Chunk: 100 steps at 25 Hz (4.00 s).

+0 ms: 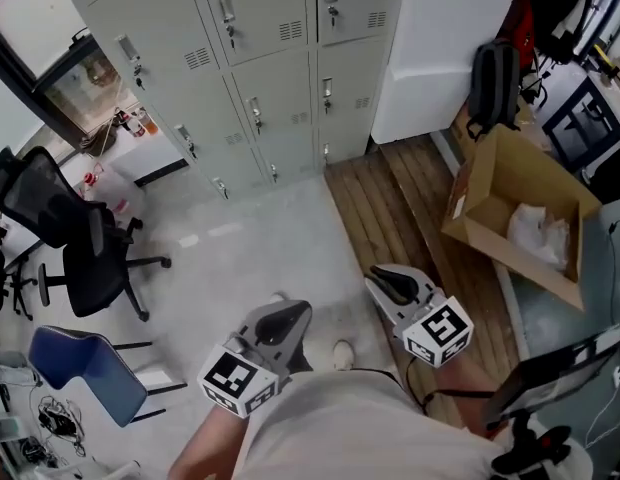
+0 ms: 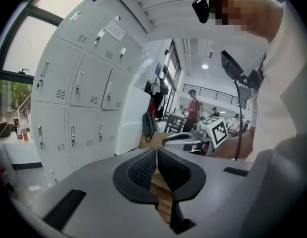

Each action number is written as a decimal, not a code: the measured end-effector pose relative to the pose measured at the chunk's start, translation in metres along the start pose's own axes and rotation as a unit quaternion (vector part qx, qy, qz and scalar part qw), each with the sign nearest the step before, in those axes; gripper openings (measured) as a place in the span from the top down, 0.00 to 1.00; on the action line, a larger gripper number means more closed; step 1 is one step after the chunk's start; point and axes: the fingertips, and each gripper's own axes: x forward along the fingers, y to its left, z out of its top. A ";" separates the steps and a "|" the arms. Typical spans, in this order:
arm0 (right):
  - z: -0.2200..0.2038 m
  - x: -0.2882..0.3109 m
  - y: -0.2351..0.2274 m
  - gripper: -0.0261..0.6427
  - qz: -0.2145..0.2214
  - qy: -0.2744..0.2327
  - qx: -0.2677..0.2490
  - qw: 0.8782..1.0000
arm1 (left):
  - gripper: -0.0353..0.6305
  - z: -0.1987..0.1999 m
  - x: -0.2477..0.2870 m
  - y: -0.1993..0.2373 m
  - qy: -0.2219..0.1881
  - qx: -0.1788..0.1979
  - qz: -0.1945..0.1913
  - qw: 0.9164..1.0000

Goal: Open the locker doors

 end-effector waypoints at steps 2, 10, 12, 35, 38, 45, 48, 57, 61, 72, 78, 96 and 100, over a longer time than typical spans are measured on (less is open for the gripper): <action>0.004 0.019 -0.012 0.93 -0.007 -0.002 0.000 1.000 | 0.93 0.004 0.009 0.023 -0.004 0.001 -0.006 1.000; 0.049 0.117 -0.064 0.93 -0.057 0.005 -0.009 0.998 | 0.93 0.053 0.043 0.131 -0.004 0.022 -0.050 0.999; 0.060 0.143 -0.082 0.92 -0.074 0.008 -0.009 0.997 | 0.93 0.066 0.046 0.157 -0.008 0.030 -0.063 0.997; -0.006 0.404 -0.431 0.82 -0.095 0.048 0.064 0.992 | 0.93 0.111 0.208 0.328 0.056 -0.038 0.012 0.998; -0.022 0.435 -0.462 0.82 -0.084 0.058 0.072 0.992 | 0.93 0.123 0.231 0.334 0.049 -0.052 0.033 0.997; -0.042 0.494 -0.508 0.82 -0.068 0.078 0.057 0.993 | 0.93 0.125 0.254 0.347 0.064 -0.063 0.063 0.994; -0.047 0.511 -0.522 0.82 -0.065 0.085 0.051 0.993 | 0.93 0.127 0.259 0.353 0.065 -0.071 0.071 0.993; -0.058 0.545 -0.545 0.78 -0.049 0.100 0.042 0.993 | 0.93 0.124 0.260 0.365 0.077 -0.072 0.085 0.991; -0.060 0.555 -0.547 0.77 -0.045 0.102 0.045 0.993 | 0.93 0.121 0.261 0.367 0.078 -0.079 0.093 0.989; -0.059 0.558 -0.546 0.76 -0.065 0.097 0.065 0.991 | 0.93 0.118 0.260 0.370 0.081 -0.085 0.102 0.988; -0.068 0.536 -0.540 0.78 -0.097 0.100 0.067 0.988 | 0.93 0.118 0.265 0.365 0.084 -0.080 0.088 0.989; -0.104 0.441 -0.518 0.80 -0.099 0.109 0.054 0.988 | 0.93 0.136 0.310 0.340 0.089 -0.053 0.024 0.994; -0.112 0.418 -0.519 0.80 -0.116 0.103 0.068 0.986 | 0.93 0.141 0.322 0.332 0.091 -0.041 0.003 0.995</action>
